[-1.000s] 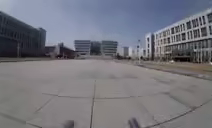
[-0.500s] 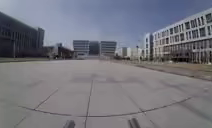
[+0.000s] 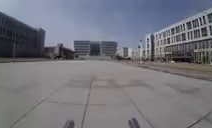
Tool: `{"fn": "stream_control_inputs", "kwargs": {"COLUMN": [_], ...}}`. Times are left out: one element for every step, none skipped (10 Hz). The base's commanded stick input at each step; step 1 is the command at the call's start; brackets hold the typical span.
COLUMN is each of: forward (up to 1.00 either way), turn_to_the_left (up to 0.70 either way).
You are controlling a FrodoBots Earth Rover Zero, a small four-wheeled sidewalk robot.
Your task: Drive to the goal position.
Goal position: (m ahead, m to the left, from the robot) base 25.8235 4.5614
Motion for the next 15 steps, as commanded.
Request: {"fn": "stream_control_inputs", "kwargs": {"forward": [1.00, 1.00, 1.00, 1.00, 1.00, 1.00, 1.00, 1.00, 1.00, 1.00, 1.00, 1.00, 1.00, 1.00, 1.00], "turn_to_the_left": [0.00, 0.00, 0.00, 0.00, 0.00, 0.00, 0.00, 0.00, 0.00, 0.00, 0.00, 0.00, 0.00, 0.00, 0.00]}}
